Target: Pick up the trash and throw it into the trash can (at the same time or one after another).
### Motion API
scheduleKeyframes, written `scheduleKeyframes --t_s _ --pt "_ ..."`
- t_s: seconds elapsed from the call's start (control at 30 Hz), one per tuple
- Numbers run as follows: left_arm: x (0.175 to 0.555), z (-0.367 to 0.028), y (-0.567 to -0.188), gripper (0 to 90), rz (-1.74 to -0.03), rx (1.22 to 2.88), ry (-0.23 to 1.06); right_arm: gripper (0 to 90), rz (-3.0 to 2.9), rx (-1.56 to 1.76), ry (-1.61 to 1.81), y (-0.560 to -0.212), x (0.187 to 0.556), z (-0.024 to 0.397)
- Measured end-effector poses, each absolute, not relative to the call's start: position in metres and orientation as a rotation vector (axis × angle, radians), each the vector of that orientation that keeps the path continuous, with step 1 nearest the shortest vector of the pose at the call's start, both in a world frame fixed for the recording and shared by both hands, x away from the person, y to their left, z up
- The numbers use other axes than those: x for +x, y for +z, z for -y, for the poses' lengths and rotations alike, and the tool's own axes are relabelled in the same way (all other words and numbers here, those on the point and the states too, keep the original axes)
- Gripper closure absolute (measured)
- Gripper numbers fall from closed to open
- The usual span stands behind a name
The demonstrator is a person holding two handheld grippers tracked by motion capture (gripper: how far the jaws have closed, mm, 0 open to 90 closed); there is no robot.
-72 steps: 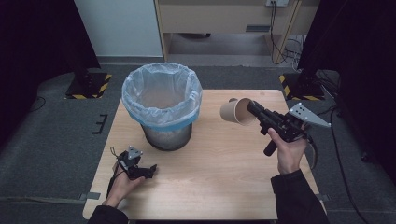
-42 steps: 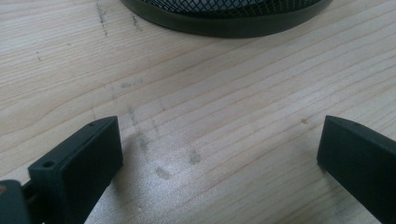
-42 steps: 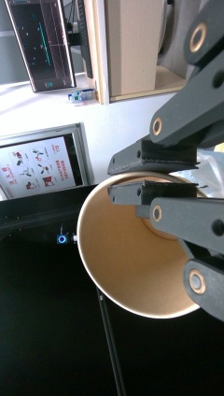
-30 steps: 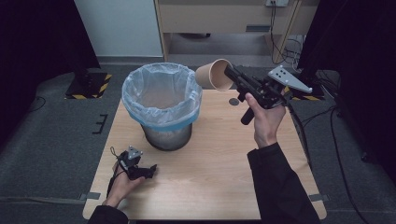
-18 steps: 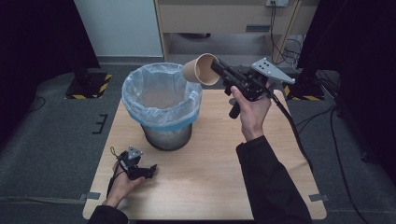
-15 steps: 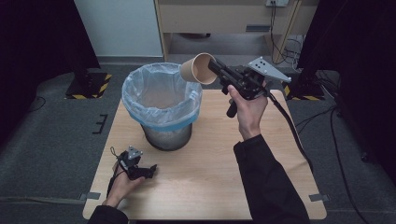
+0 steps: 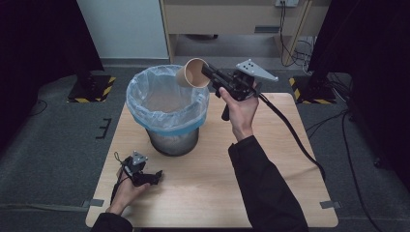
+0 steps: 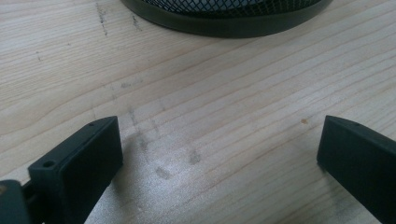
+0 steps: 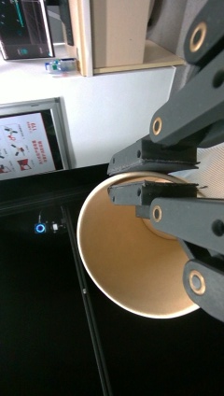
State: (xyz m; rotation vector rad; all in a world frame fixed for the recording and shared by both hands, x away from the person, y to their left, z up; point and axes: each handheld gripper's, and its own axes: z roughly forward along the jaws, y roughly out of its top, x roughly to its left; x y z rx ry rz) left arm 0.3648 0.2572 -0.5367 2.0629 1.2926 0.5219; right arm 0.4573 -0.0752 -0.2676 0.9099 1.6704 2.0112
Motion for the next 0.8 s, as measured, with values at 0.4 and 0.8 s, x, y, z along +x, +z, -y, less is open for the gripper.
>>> scheduleKeyframes --t_s 0.4,0.8 --pt "0.365 -0.257 -0.537 0.0 -1.293 2.062 0.522 82.8 -1.727 0.954 1.995 -0.288 0.474 0.052" --pt "0.365 -0.257 -0.537 0.0 -1.293 2.063 0.523 54.9 -1.785 0.922 1.980 -0.283 0.468 0.075"
